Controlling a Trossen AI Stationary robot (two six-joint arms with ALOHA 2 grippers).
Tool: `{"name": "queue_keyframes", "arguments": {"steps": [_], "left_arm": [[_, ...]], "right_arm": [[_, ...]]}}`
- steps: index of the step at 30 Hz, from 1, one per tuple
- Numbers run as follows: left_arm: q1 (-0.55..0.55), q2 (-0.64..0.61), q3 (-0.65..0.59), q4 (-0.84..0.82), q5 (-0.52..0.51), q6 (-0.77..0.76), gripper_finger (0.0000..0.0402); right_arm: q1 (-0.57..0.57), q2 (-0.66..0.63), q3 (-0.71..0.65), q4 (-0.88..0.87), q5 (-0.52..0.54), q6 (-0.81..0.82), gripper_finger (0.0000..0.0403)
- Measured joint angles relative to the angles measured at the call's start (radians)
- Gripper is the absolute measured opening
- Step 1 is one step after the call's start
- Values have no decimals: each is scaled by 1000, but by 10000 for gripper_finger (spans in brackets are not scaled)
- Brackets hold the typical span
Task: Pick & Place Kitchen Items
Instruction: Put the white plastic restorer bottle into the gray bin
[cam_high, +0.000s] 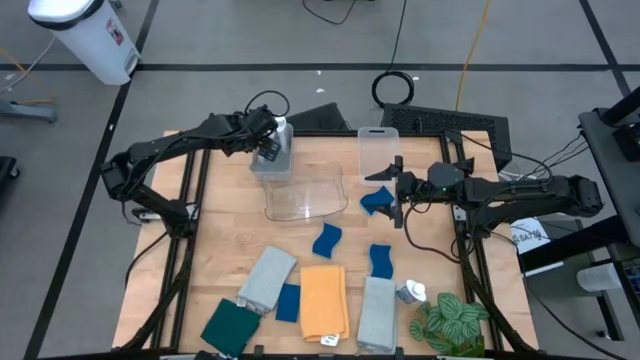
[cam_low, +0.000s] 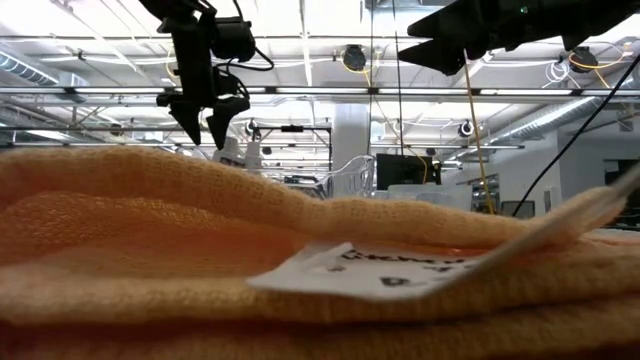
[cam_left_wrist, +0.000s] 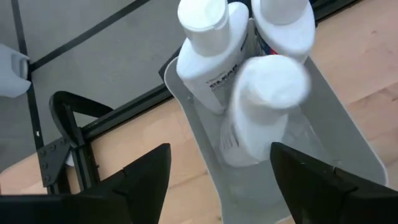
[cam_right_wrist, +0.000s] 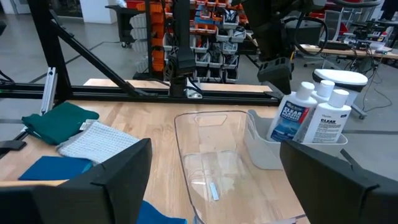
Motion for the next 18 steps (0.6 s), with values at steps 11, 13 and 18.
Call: {"name": "queue_keyframes", "arguments": {"steps": [11, 13, 18], "left_arm": [[0, -6, 0, -9, 1, 0, 258], [0, -15, 0, -14, 1, 3, 259], [0, -64, 0, -9, 31, 14, 261]], "right_arm": [[0, 0, 0, -2, 0, 0, 325], [0, 0, 0, -2, 0, -2, 325], [0, -4, 0, -13, -1, -41, 325]]}}
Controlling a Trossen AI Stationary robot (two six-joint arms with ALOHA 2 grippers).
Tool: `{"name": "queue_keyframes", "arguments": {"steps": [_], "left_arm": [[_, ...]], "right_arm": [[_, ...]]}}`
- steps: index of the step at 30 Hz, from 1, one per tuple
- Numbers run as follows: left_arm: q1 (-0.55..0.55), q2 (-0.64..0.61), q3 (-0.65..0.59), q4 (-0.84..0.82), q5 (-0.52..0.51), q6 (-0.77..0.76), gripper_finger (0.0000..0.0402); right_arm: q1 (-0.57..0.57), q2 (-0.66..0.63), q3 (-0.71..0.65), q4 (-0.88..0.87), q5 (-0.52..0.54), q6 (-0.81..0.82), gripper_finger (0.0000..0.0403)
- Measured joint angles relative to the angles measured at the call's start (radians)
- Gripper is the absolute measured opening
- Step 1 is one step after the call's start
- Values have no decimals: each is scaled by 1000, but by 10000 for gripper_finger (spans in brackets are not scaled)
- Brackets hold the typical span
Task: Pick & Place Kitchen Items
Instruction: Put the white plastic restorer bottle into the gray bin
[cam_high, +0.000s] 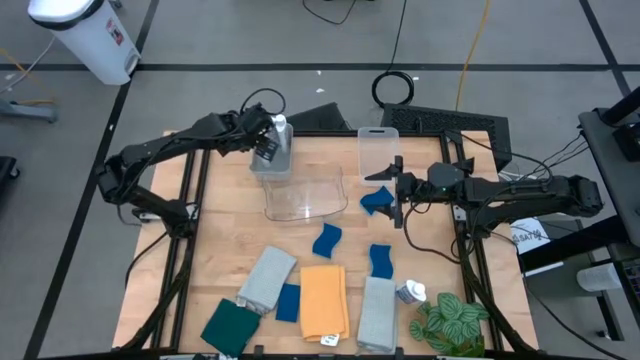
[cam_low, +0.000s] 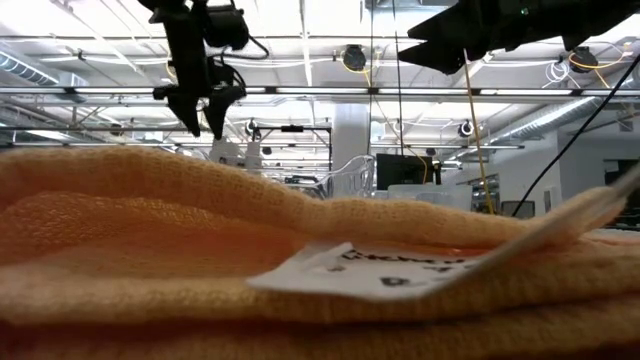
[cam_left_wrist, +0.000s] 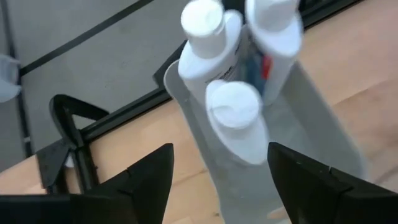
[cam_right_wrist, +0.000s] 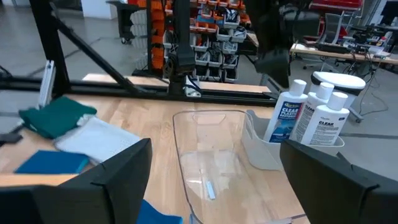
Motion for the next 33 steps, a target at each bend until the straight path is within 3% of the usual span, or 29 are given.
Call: {"name": "queue_keyframes", "arguments": {"steps": [6, 10, 14, 20, 22, 28, 33], "left_arm": [[-26, -104, 0, 14, 21, 13, 262], [-80, -164, 0, 43, 14, 41, 260], [-141, -189, 0, 90, -1, 70, 258], [-194, -193, 0, 135, -3, 84, 258], [-203, -193, 0, 138, -4, 83, 258], [-212, -191, 0, 138, -4, 58, 258], [-212, -191, 0, 138, -3, 45, 257]], "right_arm": [[7, -102, 0, -124, -4, 15, 325], [89, -199, 0, -223, -5, 10, 325], [256, -244, 25, -301, 46, 40, 325], [612, -170, 125, -599, 361, 82, 325], [721, -142, 158, -705, 414, 142, 325], [942, -119, 183, -788, 416, 324, 325], [1040, -98, 180, -780, 416, 384, 325]]}}
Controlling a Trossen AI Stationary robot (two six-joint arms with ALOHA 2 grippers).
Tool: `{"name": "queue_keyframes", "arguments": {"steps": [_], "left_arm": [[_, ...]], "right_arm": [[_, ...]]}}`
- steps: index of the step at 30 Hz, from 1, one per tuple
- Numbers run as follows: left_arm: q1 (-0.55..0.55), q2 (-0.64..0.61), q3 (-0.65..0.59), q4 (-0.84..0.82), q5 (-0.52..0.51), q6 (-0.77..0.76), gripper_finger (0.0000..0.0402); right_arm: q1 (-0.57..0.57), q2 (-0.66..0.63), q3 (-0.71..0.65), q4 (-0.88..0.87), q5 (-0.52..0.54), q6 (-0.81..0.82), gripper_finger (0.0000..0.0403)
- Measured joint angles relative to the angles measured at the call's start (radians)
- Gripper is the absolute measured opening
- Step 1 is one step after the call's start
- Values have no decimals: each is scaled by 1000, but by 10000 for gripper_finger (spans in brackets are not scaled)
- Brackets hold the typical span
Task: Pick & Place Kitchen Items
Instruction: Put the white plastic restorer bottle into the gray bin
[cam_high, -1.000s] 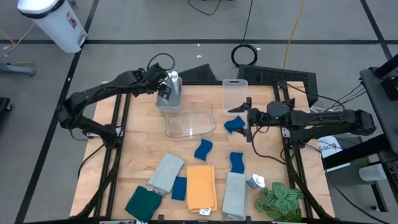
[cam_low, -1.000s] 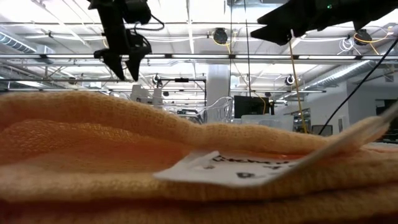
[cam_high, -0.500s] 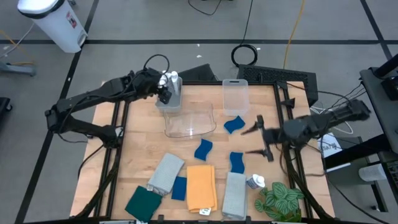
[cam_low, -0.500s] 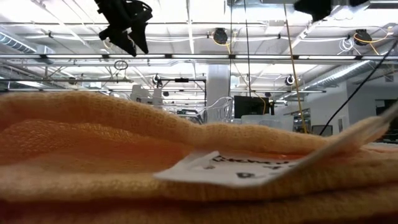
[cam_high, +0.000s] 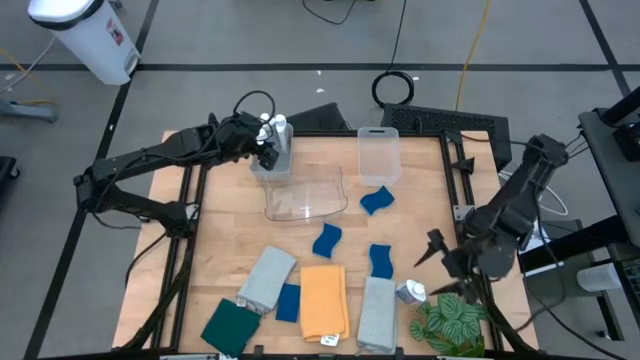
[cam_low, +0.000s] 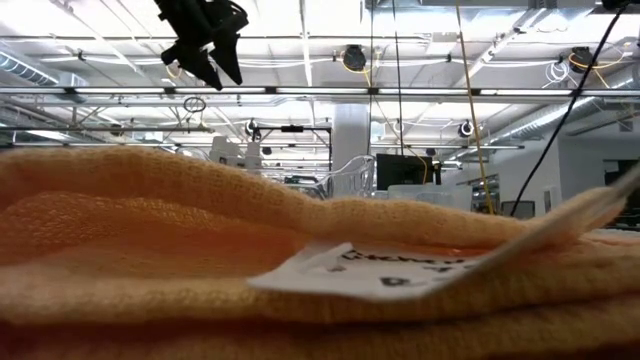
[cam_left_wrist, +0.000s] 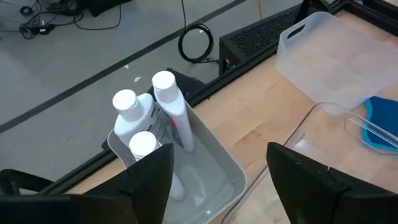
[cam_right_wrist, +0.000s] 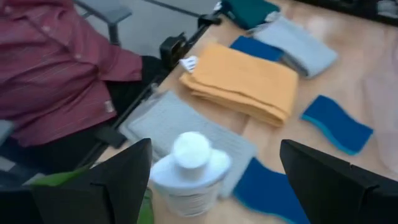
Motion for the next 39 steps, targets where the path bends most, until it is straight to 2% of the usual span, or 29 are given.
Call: {"name": "queue_keyframes", "arguments": {"steps": [5, 16, 30, 39], "left_arm": [[0, 0, 0, 0, 0, -22, 257], [0, 0, 0, 0, 0, -25, 257], [0, 0, 0, 0, 1, -25, 257], [0, 0, 0, 0, 1, -24, 258]], "right_arm": [[17, 51, -31, 62, 0, 20, 325], [-34, 112, -56, 87, -3, 54, 314], [-34, 112, -57, 85, -6, 77, 165], [-34, 105, -59, 95, -9, 17, 85]]}}
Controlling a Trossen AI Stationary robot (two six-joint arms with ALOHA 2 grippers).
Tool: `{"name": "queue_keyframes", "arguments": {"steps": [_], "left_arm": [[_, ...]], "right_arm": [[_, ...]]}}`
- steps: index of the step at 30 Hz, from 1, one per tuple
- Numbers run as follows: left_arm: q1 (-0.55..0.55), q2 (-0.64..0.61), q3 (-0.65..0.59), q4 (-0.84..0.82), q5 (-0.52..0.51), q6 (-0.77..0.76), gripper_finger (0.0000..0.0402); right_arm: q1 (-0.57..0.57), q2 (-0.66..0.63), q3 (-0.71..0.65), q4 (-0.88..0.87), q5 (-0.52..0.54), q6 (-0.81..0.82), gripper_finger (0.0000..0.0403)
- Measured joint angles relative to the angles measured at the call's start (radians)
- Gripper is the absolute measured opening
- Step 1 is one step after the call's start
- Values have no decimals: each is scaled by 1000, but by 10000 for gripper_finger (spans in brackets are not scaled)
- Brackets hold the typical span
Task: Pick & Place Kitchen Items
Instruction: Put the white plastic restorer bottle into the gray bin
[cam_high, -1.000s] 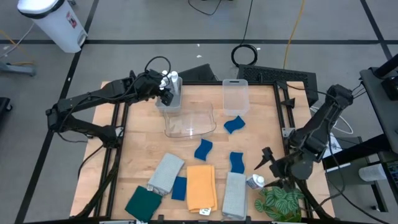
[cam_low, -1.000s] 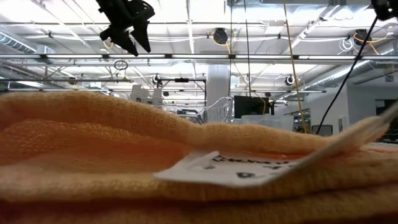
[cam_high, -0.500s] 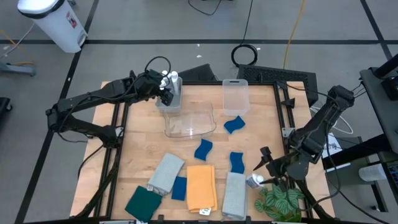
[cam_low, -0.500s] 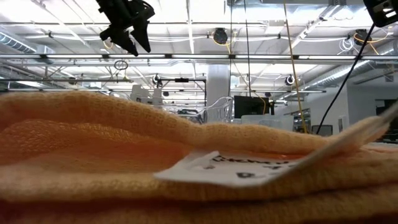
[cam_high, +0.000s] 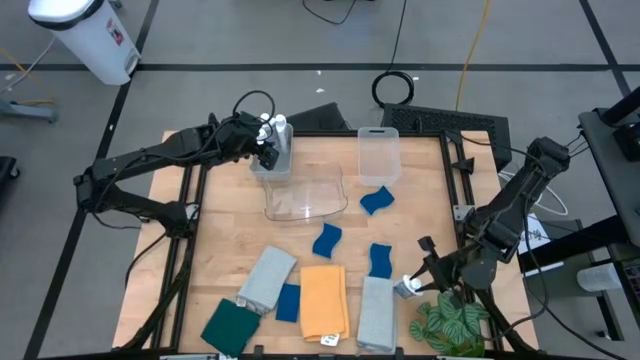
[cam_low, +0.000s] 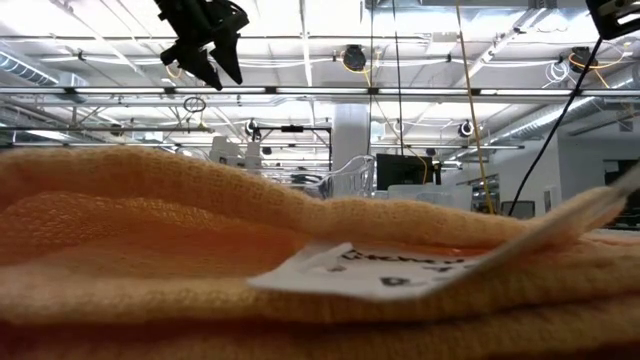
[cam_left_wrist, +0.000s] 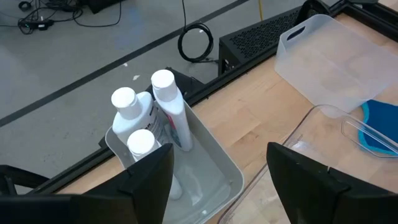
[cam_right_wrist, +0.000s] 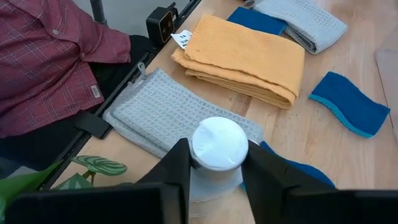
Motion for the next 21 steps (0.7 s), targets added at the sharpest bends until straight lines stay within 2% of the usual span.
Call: {"name": "queue_keyframes", "arguments": {"steps": [13, 21], "left_arm": [[0, 0, 0, 1, 1, 3, 257], [0, 0, 0, 31, 12, 10, 258]], "right_arm": [[0, -112, -1, 52, 11, -138, 87], [-16, -130, 0, 106, 10, -260, 83]]}}
